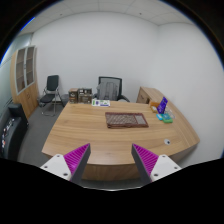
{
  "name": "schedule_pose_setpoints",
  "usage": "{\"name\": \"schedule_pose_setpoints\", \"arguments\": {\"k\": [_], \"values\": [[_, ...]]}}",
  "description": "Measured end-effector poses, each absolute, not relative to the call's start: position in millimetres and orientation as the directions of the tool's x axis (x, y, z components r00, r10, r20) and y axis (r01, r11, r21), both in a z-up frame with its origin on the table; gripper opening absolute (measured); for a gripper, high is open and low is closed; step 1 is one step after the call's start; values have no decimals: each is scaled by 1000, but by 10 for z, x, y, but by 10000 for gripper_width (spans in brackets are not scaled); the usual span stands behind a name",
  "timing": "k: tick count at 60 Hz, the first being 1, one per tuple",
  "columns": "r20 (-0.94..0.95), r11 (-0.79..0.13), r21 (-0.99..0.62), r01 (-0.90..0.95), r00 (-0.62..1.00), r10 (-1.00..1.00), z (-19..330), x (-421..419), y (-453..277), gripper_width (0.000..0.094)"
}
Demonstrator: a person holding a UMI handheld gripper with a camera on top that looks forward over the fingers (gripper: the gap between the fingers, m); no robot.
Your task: Fold towel
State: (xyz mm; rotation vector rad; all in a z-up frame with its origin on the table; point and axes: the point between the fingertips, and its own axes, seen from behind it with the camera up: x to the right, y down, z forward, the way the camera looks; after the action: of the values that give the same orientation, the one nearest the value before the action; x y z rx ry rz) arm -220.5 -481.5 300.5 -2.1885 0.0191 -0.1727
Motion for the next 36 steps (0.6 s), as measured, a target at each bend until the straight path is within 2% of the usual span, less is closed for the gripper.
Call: {"name": "schedule_pose_setpoints", "arguments": {"k": [11, 21, 36], "values": [[120, -609, -792, 49, 990, -77, 2869, -2119, -4786, 858], [113, -645, -763, 41, 991, -71, 2570, -2028, -4558, 859], [116, -629, -774, 70, 993, -32, 2011, -1854, -3398, 858]]}}
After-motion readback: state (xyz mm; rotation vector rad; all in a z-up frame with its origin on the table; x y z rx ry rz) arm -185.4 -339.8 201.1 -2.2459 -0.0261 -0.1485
